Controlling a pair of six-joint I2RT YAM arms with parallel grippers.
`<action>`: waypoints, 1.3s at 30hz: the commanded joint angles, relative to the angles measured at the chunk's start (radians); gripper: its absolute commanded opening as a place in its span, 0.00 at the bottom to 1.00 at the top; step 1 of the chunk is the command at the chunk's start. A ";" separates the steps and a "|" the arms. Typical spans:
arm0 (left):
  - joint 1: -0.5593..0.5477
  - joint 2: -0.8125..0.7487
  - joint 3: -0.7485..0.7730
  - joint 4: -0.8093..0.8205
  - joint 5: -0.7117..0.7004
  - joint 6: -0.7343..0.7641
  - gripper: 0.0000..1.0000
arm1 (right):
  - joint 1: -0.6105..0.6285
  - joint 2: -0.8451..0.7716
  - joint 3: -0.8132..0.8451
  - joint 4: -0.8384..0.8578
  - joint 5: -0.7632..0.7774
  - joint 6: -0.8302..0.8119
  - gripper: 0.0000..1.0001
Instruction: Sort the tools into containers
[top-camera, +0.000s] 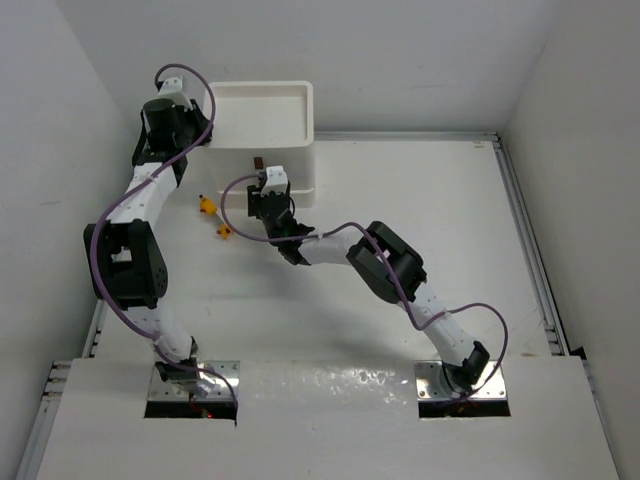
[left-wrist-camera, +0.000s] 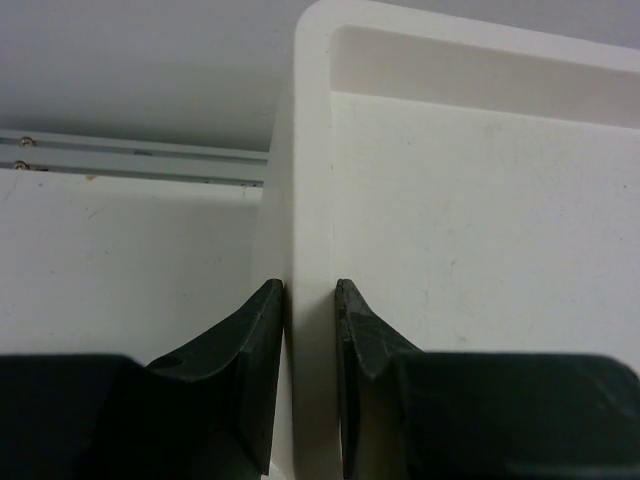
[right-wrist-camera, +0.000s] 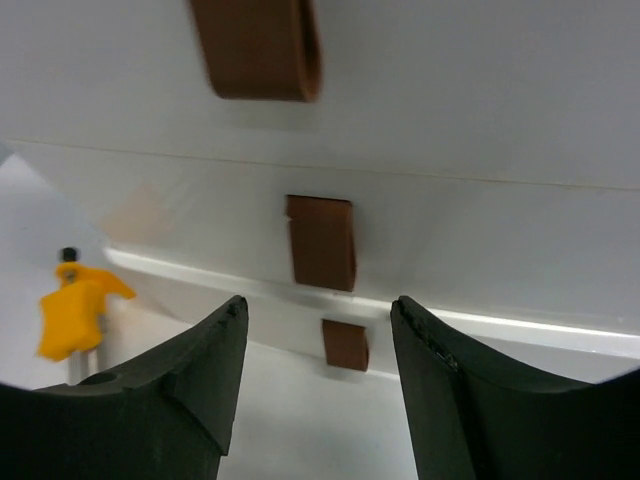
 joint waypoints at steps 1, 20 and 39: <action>-0.006 0.028 0.004 -0.081 0.034 -0.012 0.00 | -0.015 0.056 0.085 -0.024 0.065 0.026 0.58; -0.006 0.024 0.004 -0.086 0.044 -0.017 0.00 | 0.013 0.007 -0.106 0.117 0.036 0.028 0.52; -0.006 0.005 0.006 -0.097 0.054 -0.010 0.00 | -0.016 0.126 0.118 -0.078 0.073 0.106 0.58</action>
